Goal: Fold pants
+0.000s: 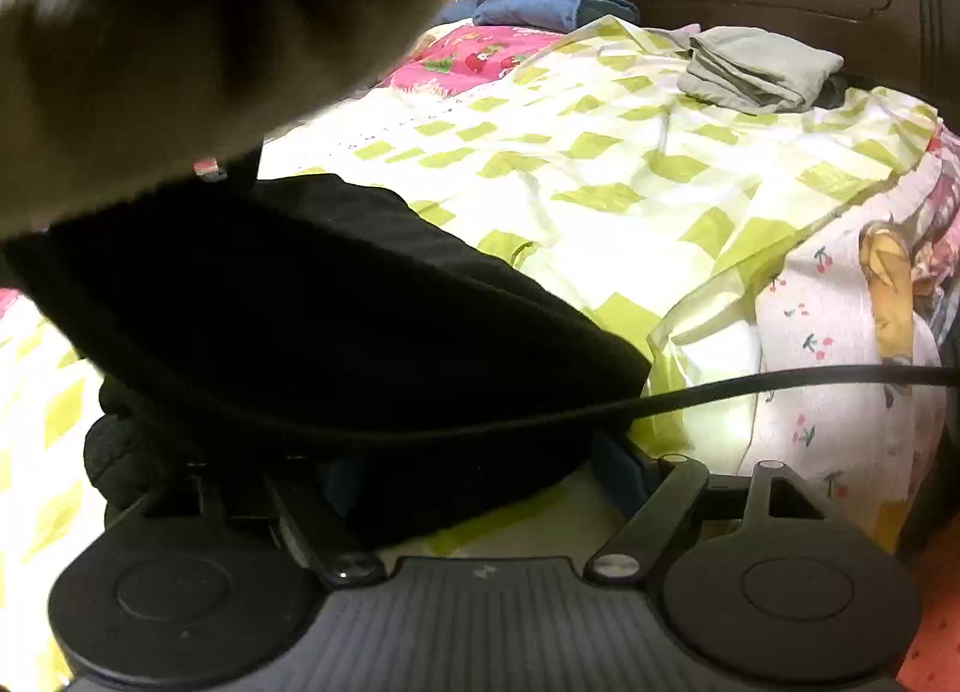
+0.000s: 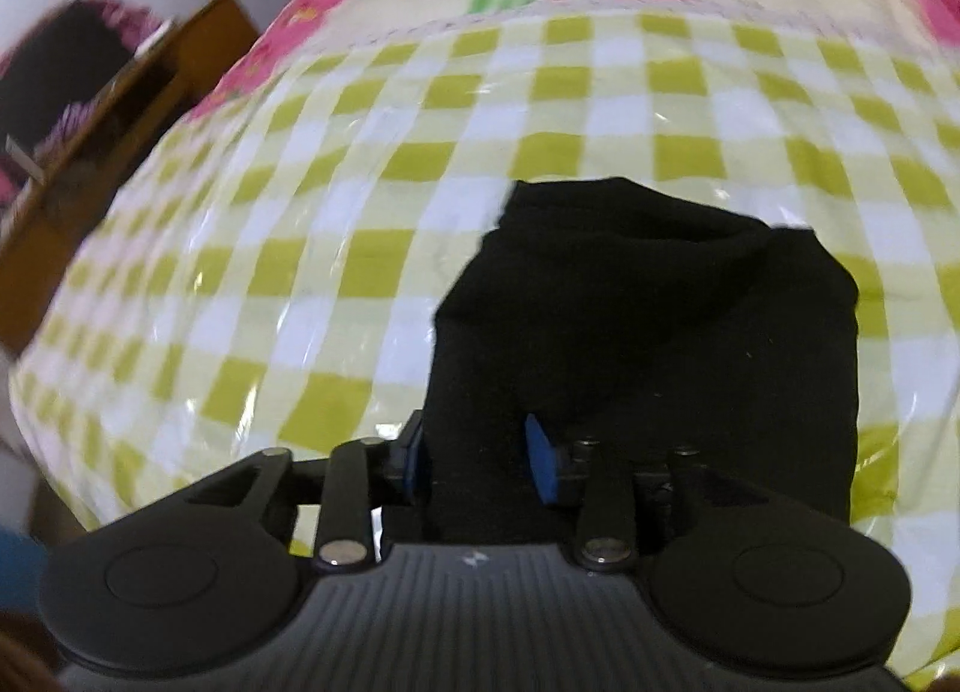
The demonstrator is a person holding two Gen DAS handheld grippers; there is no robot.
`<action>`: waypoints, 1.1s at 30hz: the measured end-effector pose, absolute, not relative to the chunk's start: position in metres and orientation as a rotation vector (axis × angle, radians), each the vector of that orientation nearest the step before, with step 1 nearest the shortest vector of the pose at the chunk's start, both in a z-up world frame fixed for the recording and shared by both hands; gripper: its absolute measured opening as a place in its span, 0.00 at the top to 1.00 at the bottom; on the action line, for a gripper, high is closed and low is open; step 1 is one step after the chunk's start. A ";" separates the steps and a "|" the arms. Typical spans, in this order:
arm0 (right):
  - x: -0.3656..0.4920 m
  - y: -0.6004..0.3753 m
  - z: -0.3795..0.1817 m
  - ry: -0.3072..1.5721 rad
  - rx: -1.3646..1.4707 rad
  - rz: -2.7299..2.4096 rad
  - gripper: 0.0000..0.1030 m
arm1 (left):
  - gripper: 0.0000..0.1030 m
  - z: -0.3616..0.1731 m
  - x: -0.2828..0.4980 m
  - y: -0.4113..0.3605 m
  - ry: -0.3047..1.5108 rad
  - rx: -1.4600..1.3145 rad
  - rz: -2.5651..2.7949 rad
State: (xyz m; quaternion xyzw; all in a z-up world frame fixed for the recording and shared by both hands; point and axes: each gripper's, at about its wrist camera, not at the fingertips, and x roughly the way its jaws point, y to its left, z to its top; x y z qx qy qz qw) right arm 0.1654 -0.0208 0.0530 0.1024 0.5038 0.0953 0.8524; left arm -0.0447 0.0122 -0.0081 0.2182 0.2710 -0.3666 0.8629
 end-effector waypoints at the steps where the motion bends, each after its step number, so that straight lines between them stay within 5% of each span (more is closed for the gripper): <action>1: 0.163 -0.022 0.056 1.057 0.211 0.203 0.59 | 0.12 -0.008 -0.044 0.012 0.567 0.461 -0.766; 9: 0.168 -0.040 0.087 0.946 0.315 0.244 0.57 | 0.11 0.004 -0.055 0.040 0.556 0.431 -0.698; 19: 0.230 -0.032 0.025 1.100 0.344 0.304 0.52 | 0.11 0.059 -0.071 0.082 0.465 0.307 -0.534; 25: 0.215 -0.073 0.080 0.998 0.508 0.445 0.51 | 0.11 0.078 -0.062 0.075 0.343 0.348 -0.517; 33: 0.196 -0.117 0.105 0.924 0.347 0.381 0.46 | 0.09 0.075 -0.009 0.027 0.326 0.323 -0.609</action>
